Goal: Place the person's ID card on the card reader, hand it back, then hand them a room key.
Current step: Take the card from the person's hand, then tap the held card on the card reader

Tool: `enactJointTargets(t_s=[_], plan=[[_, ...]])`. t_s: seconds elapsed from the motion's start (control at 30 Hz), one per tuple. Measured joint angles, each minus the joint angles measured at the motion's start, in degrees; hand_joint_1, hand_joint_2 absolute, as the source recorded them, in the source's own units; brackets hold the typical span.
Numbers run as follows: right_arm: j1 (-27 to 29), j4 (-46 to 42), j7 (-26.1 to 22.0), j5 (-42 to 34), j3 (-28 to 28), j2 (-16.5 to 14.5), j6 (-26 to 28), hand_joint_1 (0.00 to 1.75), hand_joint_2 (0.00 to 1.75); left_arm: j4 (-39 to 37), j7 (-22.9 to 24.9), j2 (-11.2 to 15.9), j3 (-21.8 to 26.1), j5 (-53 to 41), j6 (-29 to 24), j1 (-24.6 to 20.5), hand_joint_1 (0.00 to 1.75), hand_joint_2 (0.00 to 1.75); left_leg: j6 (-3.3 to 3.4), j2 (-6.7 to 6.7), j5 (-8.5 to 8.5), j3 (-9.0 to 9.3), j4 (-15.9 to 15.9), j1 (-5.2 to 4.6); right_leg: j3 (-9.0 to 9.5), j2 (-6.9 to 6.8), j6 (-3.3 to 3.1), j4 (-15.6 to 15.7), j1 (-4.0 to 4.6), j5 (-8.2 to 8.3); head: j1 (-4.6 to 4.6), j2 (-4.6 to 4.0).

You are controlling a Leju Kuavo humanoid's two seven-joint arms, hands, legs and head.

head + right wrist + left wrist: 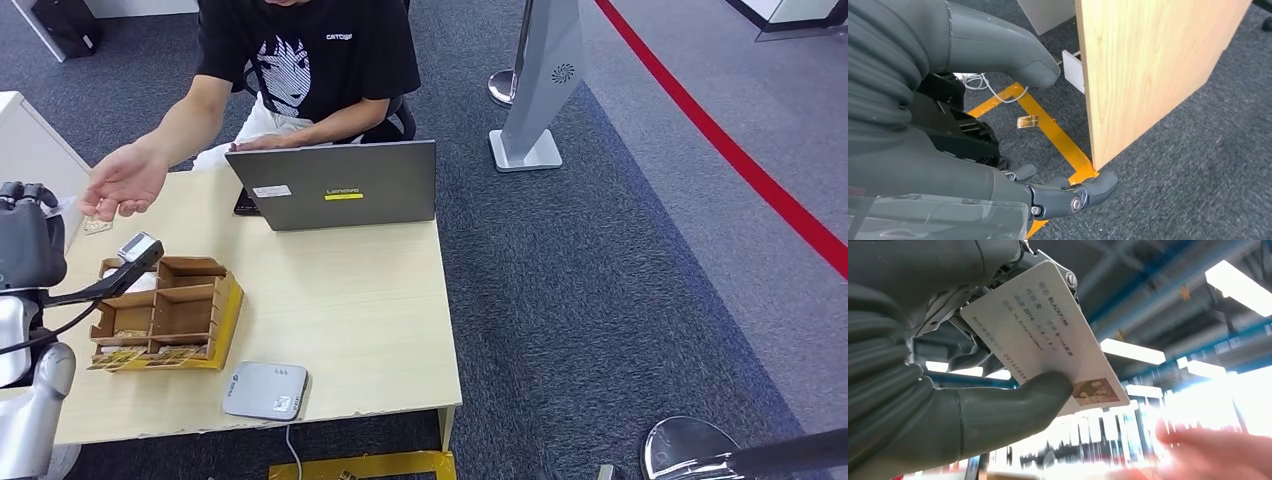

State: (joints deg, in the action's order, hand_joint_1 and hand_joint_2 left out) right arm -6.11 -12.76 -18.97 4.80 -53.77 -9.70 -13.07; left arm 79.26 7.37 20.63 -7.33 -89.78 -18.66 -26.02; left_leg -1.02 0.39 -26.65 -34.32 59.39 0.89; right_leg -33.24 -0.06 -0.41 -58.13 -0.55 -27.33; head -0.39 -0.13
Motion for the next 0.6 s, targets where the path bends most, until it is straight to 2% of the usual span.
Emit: enactJointTargets(t_s=[0.17,0.43,0.5,0.6], plan=[[0.1,0.0,-0.1,0.0,0.0,0.0,0.0,0.00,1.75,3.7,1.0,3.6,-5.0,0.0,-1.5,1.9,1.75,1.75,0.00,-0.06,-0.01,-0.04,0.0,0.00,0.00,-0.07,0.03,0.0,0.00,-0.03,0.06,0.00],[0.3,0.0,-0.3,-0.5,-0.1,0.0,0.0,0.00,1.75,8.1,2.2,5.7,-8.8,0.0,-1.3,3.9,1.75,1.75,0.01,-0.05,-0.01,-0.02,0.0,-0.01,-0.01,-0.05,0.03,0.0,-0.01,-0.02,0.02,0.00],[0.6,0.0,-0.5,-0.9,-0.3,0.0,0.0,0.00,1.75,12.1,5.5,6.3,-13.3,0.0,-0.2,4.6,1.75,1.75,0.02,-0.15,-0.01,-0.06,0.0,-0.02,-0.02,-0.17,0.06,0.0,-0.01,-0.03,0.05,0.00],[0.8,0.0,-0.9,-1.0,-0.7,0.0,0.1,0.00,1.75,16.9,14.7,7.9,-24.2,0.0,2.1,3.5,1.75,1.75,0.07,-0.17,-0.05,-0.10,0.0,-0.07,-0.01,-0.23,0.08,0.0,-0.03,-0.04,0.21,0.00]])
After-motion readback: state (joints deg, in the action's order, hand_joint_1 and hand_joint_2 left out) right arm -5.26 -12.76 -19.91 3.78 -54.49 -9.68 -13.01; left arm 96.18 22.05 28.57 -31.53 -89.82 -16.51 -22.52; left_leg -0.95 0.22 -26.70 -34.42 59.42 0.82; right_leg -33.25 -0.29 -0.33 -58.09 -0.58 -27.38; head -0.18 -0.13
